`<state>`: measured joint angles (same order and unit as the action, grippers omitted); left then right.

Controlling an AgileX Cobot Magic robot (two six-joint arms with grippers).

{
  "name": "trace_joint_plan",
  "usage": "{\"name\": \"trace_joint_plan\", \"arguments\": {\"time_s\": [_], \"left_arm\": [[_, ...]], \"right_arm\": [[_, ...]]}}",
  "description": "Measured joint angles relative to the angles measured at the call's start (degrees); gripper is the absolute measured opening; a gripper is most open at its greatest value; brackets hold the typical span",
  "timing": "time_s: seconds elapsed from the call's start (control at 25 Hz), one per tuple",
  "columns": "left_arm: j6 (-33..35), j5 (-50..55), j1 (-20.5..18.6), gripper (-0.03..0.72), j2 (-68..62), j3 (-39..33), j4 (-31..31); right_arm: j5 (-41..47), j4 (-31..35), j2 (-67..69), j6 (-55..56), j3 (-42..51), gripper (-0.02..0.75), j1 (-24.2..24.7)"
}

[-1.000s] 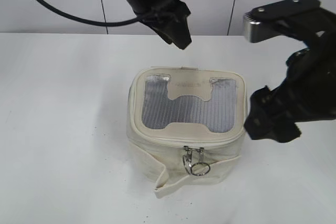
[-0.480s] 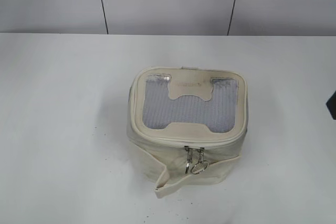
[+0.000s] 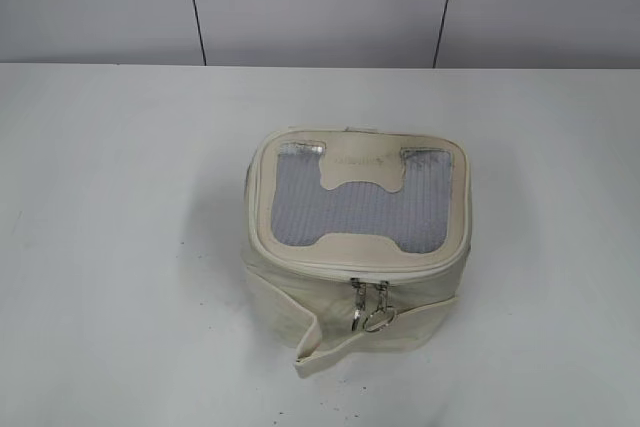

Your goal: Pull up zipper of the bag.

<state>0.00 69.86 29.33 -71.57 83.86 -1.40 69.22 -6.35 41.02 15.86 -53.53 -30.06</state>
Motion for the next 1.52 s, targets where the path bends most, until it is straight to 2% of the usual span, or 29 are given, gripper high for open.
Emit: {"name": "trace_joint_plan", "arguments": {"time_s": [0.2,0.4,0.72,0.88,1.08,1.52], "left_arm": [[0.0,0.2,0.0,0.33,18.2,-15.5,2.7],[0.0,0.4,0.0,0.33,37.5,-29.7,3.0],[1.0,0.6,0.0,0.33,64.5,-45.8,3.1],[1.3,-0.1,0.0,0.33,71.9,-50.0,4.5],[1.6,-7.8,0.0,0.33,70.6,-52.4,5.3],[1.8,-9.3,0.0,0.33,70.2,-53.0,5.2]], "right_arm": [[0.1,5.4,-13.2,-2.9,4.7,0.54,0.0],[0.3,6.4,-26.8,-6.4,12.6,0.536,0.0],[0.8,6.7,-41.3,-12.3,21.5,0.535,0.0],[-0.7,7.1,-41.4,-15.9,22.5,0.535,-0.1],[-7.7,7.6,-41.5,-17.6,24.8,0.535,-0.1],[-8.6,7.6,-41.5,-17.8,24.9,0.535,-0.1]]}}
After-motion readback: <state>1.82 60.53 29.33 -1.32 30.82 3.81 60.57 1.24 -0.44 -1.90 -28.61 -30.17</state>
